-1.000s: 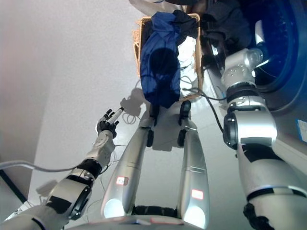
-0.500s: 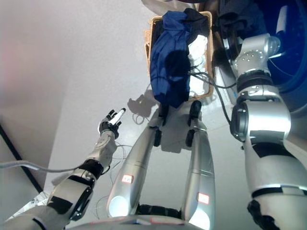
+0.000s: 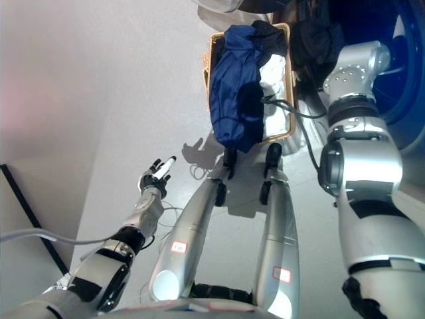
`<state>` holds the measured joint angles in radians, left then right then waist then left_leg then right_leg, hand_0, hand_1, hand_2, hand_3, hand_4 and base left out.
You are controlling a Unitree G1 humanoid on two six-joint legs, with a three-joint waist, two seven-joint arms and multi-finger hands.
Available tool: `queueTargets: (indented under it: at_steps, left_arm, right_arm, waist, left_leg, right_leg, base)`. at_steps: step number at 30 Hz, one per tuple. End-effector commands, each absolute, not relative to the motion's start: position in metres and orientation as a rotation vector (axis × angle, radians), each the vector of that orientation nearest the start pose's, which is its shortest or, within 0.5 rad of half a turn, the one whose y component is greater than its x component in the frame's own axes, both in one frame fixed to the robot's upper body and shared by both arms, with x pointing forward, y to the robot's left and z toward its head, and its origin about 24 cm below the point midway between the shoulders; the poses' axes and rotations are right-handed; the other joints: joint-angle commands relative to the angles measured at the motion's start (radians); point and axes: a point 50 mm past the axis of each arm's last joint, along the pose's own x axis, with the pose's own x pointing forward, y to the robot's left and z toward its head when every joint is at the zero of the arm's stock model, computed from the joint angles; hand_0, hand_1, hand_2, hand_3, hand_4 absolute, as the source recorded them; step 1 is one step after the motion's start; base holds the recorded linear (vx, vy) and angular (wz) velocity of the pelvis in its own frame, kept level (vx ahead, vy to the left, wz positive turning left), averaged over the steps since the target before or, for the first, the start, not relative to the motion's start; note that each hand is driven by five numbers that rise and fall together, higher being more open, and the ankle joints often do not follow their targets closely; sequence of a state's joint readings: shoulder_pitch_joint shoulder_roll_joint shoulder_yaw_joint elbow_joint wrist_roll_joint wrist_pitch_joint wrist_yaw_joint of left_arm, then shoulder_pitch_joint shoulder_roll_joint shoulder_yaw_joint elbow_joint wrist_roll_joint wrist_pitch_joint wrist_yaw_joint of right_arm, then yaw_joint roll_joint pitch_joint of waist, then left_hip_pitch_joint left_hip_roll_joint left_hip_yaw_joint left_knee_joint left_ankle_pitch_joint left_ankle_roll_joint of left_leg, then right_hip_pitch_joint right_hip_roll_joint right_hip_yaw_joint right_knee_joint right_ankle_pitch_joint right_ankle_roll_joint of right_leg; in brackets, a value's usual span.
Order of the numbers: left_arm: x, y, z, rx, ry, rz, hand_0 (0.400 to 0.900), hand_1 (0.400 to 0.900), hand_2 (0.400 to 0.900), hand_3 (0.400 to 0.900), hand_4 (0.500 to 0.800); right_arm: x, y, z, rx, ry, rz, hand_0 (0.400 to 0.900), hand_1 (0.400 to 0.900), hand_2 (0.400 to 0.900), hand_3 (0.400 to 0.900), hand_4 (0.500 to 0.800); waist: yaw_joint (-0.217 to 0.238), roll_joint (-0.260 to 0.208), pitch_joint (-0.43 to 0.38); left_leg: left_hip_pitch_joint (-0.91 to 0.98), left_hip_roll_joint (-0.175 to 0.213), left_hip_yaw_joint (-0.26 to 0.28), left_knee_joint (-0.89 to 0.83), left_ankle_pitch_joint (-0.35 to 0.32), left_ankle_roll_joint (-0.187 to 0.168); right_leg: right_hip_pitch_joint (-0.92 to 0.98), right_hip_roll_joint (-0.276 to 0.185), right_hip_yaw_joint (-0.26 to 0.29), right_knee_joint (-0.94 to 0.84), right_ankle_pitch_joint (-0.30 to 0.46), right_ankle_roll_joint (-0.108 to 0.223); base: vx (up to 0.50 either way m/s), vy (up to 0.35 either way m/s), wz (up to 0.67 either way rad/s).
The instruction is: Put the clothes in the basket into the washing machine.
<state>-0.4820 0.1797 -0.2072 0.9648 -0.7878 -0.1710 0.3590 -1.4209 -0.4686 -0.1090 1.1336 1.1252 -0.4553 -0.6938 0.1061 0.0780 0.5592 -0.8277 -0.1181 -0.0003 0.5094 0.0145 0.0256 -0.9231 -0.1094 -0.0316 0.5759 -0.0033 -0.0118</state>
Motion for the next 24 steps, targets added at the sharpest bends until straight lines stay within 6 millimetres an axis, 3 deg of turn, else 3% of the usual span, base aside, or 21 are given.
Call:
queueTargets:
  at_steps: [1,5,9,11,16,19,24]
  left_arm:
    - [0.279,0.183,-0.065,-0.380,0.558,0.520,0.900,0.900,0.900,0.900,0.800]
    - [0.276,0.183,-0.069,-0.403,0.583,0.545,0.900,0.900,0.900,0.900,0.800]
    - [0.272,0.183,-0.073,-0.424,0.603,0.571,0.900,0.900,0.900,0.900,0.800]
    - [0.269,0.184,-0.076,-0.436,0.620,0.588,0.900,0.900,0.900,0.900,0.800]
    - [0.259,0.188,-0.084,-0.448,0.646,0.612,0.900,0.900,0.900,0.900,0.800]
    - [0.252,0.190,-0.090,-0.448,0.672,0.624,0.900,0.900,0.900,0.900,0.800]
    - [0.230,0.185,-0.109,-0.430,0.777,0.608,0.900,0.900,0.900,0.900,0.800]
  right_arm:
    - [0.391,-0.241,0.300,1.069,-0.594,-0.659,0.900,0.900,0.900,0.900,0.800]
    - [0.396,-0.204,0.273,1.048,-0.551,-0.561,0.900,0.900,0.900,0.900,0.800]
    - [0.389,-0.176,0.252,1.030,-0.545,-0.488,0.900,0.900,0.900,0.900,0.800]
    - [0.382,-0.159,0.231,1.040,-0.520,-0.432,0.900,0.900,0.900,0.900,0.800]
    - [0.368,-0.141,0.200,0.932,-0.489,-0.311,0.900,0.900,0.900,0.900,0.800]
    - [0.363,-0.141,0.183,0.871,-0.457,-0.303,0.900,0.900,0.900,0.900,0.800]
    - [0.347,-0.142,0.099,0.749,-0.201,-0.330,0.900,0.900,0.900,0.900,0.800]
  waist:
    - [-0.011,0.052,-0.128]
    - [-0.032,0.042,-0.120]
    - [-0.054,0.033,-0.113]
    - [-0.070,0.026,-0.105]
    - [-0.089,0.016,-0.093]
    - [-0.095,0.011,-0.090]
    - [-0.110,-0.012,-0.105]
  left_leg:
    - [-0.022,-0.001,-0.024,-0.044,-0.072,-0.029]
    - [-0.003,0.003,-0.020,-0.051,-0.073,-0.029]
    - [0.013,0.005,-0.018,-0.051,-0.077,-0.028]
    - [0.025,0.008,-0.015,-0.047,-0.082,-0.026]
    - [0.050,0.010,-0.012,-0.040,-0.091,-0.021]
    - [0.065,0.012,-0.009,-0.036,-0.097,-0.018]
    - [0.177,0.018,-0.007,-0.064,-0.111,-0.018]
  right_leg:
    - [-0.016,0.009,0.012,0.059,-0.116,0.071]
    - [0.003,0.018,0.018,0.048,-0.115,0.066]
    - [0.023,0.021,0.018,0.043,-0.117,0.062]
    - [0.037,0.023,0.020,0.040,-0.116,0.060]
    - [0.066,0.026,0.020,0.037,-0.116,0.058]
    - [0.085,0.027,0.022,0.034,-0.117,0.058]
    - [0.201,0.032,0.015,-0.009,-0.119,0.061]
  base:
    - [-0.02,0.004,-0.09]
    - [-0.01,0.006,-0.09]
    - [-0.01,0.005,-0.06]
    - [-0.01,0.011,-0.05]
    - [-0.02,0.015,-0.06]
    - [-0.01,0.022,-0.07]
    - [0.04,0.025,-0.08]
